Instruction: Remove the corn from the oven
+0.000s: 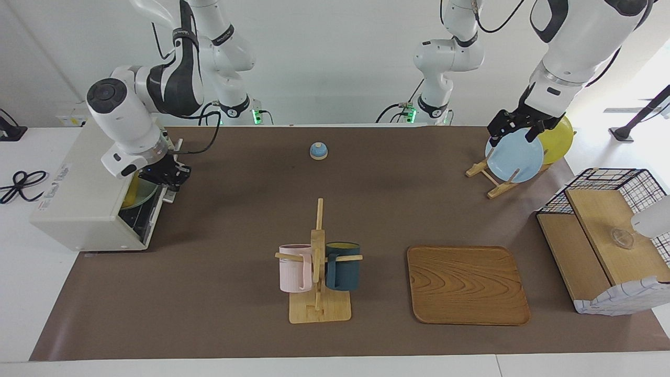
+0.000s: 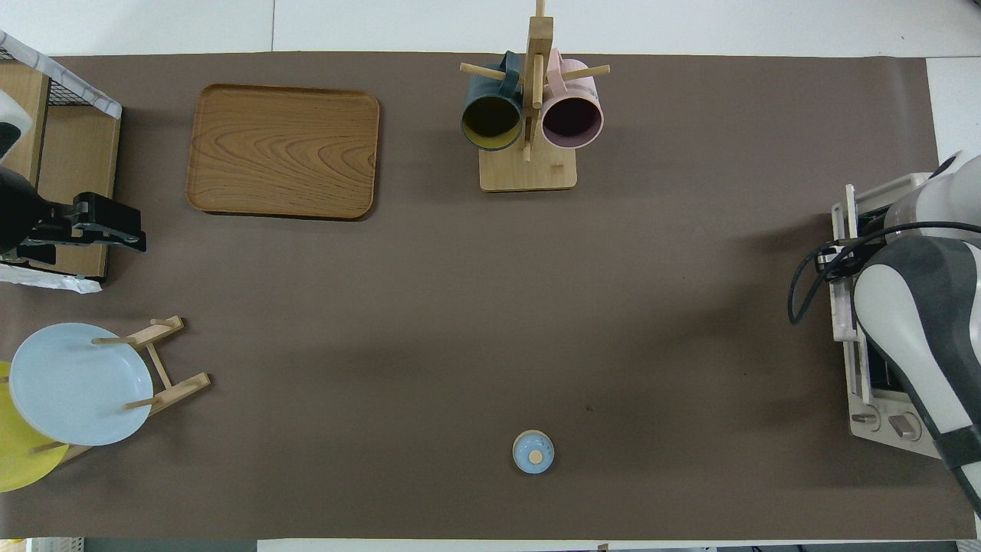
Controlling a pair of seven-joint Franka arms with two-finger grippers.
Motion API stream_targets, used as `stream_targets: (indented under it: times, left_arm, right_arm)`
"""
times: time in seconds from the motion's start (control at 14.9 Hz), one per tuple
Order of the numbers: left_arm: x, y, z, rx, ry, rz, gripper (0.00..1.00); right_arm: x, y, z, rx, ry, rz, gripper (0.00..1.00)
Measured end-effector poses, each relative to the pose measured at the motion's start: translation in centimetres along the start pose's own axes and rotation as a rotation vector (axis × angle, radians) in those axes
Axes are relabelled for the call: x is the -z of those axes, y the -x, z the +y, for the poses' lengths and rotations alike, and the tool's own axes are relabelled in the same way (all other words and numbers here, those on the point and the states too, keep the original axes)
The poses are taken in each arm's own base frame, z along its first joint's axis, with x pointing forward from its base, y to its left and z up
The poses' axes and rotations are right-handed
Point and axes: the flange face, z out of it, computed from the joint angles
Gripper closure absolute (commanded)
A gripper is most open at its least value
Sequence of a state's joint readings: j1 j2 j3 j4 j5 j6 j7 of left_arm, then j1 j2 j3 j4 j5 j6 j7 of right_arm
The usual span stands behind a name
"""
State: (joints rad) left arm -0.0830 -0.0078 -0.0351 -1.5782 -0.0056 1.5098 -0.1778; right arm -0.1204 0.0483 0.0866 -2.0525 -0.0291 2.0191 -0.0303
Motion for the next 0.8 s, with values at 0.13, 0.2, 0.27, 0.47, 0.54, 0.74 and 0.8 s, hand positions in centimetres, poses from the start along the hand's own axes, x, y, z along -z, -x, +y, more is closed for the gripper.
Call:
stream_targets:
  times: [0.13, 0.2, 0.27, 0.47, 0.54, 0.74, 0.8]
  left_arm:
    - [0.0, 0.0, 0.0, 0.000, 0.000, 0.000, 0.00]
    - [0.0, 0.0, 0.0, 0.000, 0.000, 0.000, 0.00]
    - [0.0, 0.0, 0.0, 0.000, 0.000, 0.000, 0.00]
    - [0.0, 0.0, 0.0, 0.000, 0.000, 0.000, 0.00]
    - [0.0, 0.0, 0.0, 0.000, 0.000, 0.000, 0.00]
    - [0.0, 0.0, 0.0, 0.000, 0.000, 0.000, 0.00]
    - [0.0, 0.0, 0.0, 0.000, 0.000, 0.000, 0.00]
  right_arm:
    - [-1.6, -0.1, -0.7, -0.002, -0.007, 0.006, 1.00]
    - [-2.2, -0.1, -1.1, -0.002, -0.009, 0.010, 1.00]
    - [-2.8, -0.1, -1.6, 0.001, -0.009, 0.012, 1.00]
    - [-4.4, 0.3, -2.8, 0.009, -0.009, 0.022, 1.00]
    - [-5.0, 0.5, -2.8, 0.007, -0.009, 0.027, 1.00]
    - [-6.7, 1.0, -2.7, 0.004, -0.010, 0.024, 1.00]
    - [-7.1, 1.1, -2.7, 0.004, -0.010, 0.018, 1.00]
